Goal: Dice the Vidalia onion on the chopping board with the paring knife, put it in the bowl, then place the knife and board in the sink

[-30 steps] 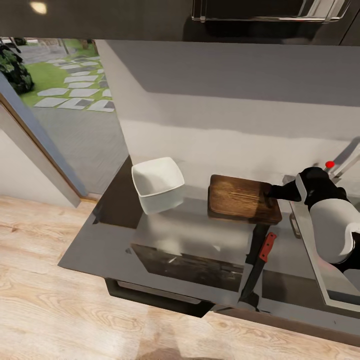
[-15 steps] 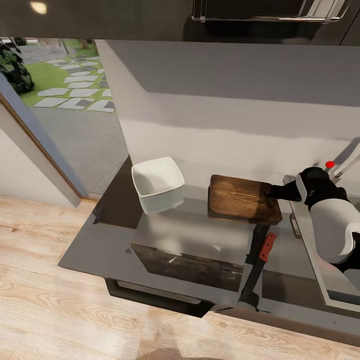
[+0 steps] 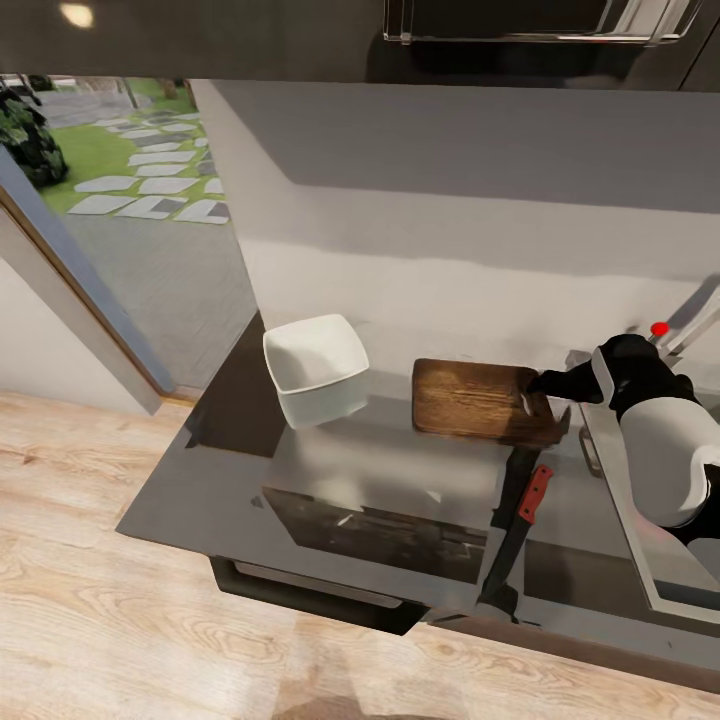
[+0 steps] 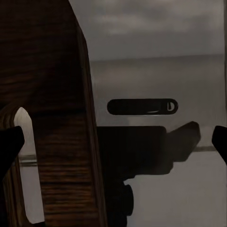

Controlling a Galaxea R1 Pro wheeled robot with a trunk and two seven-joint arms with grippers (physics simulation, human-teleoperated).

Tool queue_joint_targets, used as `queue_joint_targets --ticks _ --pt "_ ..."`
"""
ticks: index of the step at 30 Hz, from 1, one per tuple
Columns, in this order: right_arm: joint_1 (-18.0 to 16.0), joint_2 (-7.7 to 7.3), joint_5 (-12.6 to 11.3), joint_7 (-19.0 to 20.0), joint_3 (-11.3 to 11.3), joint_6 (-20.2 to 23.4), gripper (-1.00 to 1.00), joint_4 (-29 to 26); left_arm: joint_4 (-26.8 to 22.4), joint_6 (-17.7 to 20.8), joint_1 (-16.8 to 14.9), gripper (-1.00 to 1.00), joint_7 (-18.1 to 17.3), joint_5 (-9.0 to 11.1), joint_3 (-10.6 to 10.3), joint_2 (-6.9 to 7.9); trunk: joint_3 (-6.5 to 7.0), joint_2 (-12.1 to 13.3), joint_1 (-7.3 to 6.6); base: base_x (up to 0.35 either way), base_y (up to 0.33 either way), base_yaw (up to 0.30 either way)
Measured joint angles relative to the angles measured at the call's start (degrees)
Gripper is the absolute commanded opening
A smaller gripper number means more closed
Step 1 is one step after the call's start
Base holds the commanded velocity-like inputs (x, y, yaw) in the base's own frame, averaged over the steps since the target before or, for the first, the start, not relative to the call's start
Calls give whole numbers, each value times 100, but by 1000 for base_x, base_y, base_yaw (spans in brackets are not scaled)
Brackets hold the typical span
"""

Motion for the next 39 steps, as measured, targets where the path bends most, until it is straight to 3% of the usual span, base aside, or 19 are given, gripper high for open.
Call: queue_joint_targets --ticks 17,26,39 --pt "1 3 -3 0 -23 36 100 -122 4 0 0 100 0 0 -3 7 0 0 0 0 0 0" --pt "0 -32 -41 16 -31 314 100 -1517 -4 0 0 100 0 0 0 -1 0 0 0 -1 0 0" --pt "0 3 -61 16 20 326 100 -1642 -4 -18 0 100 0 0 -1 -17 0 0 4 -238 0 0"
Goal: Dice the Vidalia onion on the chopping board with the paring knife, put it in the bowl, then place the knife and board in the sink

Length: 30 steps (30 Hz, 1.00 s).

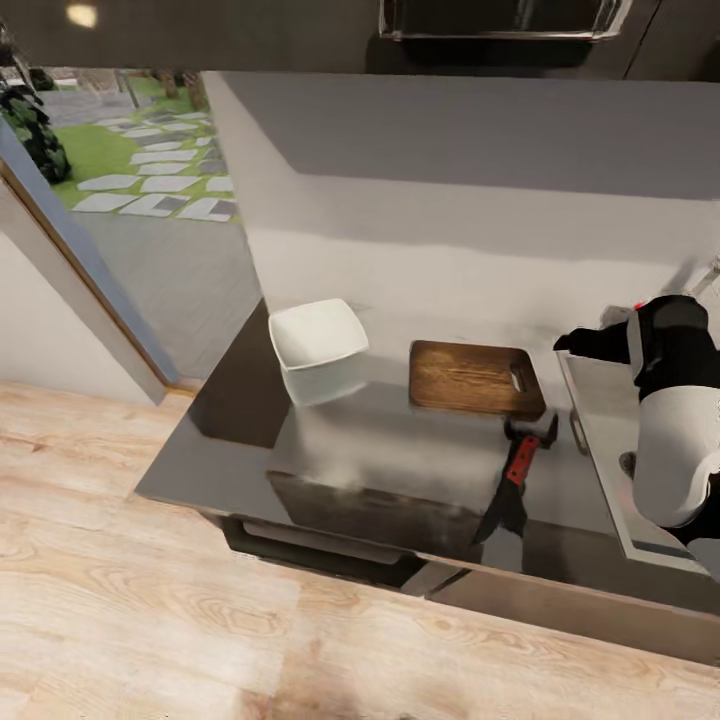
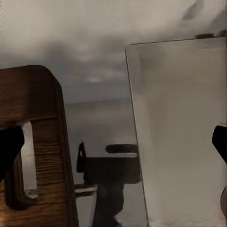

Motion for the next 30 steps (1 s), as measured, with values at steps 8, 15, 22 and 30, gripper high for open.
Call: queue_joint_targets --ticks 8,15,22,30 --pt "0 49 3 0 1 0 100 10 0 0 0 100 0 0 0 -2 0 0 0 -333 0 0" --pt "0 69 10 1 3 -4 100 203 0 0 0 100 0 0 0 -2 0 0 0 -334 0 0" --pt "0 69 11 1 4 -9 100 277 0 0 0 100 0 0 0 -2 0 0 0 -335 0 0" --pt "0 68 10 3 5 -10 100 396 -1 -1 1 100 0 0 1 -2 0 0 0 -326 76 0"
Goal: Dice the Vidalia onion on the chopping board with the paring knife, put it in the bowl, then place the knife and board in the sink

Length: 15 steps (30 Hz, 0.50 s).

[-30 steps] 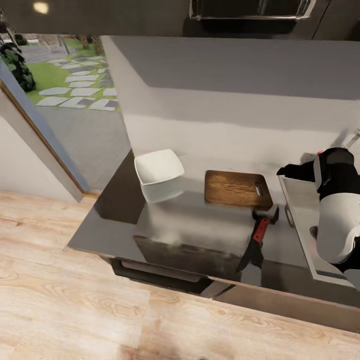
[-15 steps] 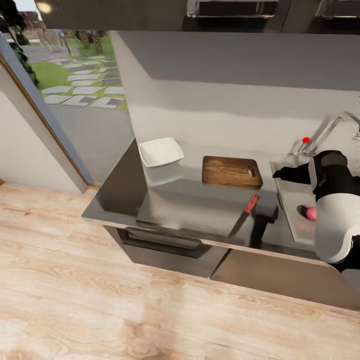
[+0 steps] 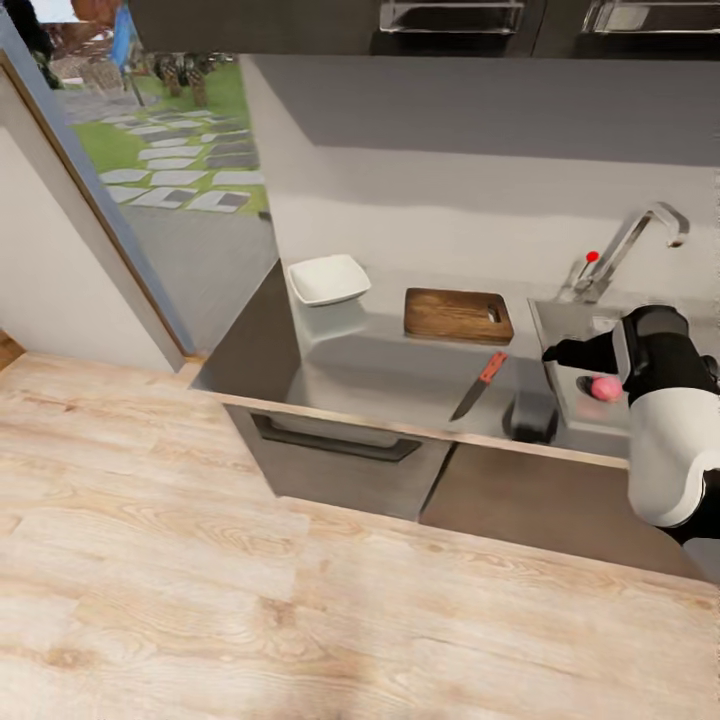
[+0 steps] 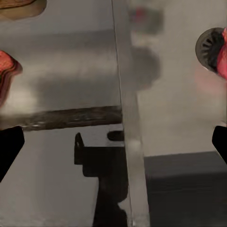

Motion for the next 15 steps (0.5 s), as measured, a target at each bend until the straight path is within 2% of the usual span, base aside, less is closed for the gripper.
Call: queue_joint_targets --ticks 8,15 --pt "0 -1 0 2 1 -25 100 45 0 -1 0 100 0 1 0 0 0 0 -1 -260 199 0" --pt "1 -7 8 17 2 -31 100 239 0 -1 0 100 0 1 0 0 0 0 -3 -64 284 0"
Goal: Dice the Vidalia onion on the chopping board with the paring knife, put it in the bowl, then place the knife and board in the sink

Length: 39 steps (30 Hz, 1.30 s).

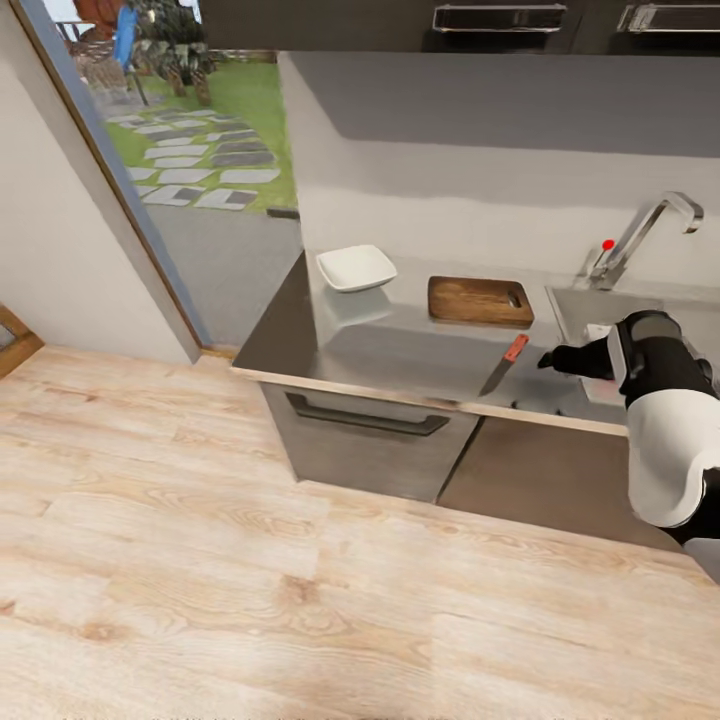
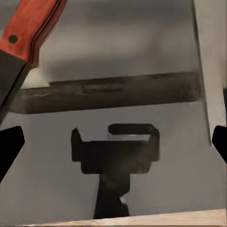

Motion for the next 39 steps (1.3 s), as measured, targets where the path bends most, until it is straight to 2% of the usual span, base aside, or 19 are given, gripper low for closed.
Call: queue_joint_targets --ticks 8,17,22,39 --pt "0 -14 7 0 -8 -7 100 68 -14 0 0 100 0 0 8 0 0 0 0 -4 276 0" --pt "-1 -19 9 -6 -9 -37 100 94 -21 2 -1 100 0 -1 -1 -5 0 0 1 -27 38 0" --pt "-1 -31 26 -18 -8 -318 100 533 -20 1 -1 100 0 -1 -9 0 0 0 3 -296 1 0" --pt "-1 -29 25 -21 -6 -399 100 591 -17 1 -1 100 0 -1 -10 0 0 0 4 -337 0 0"
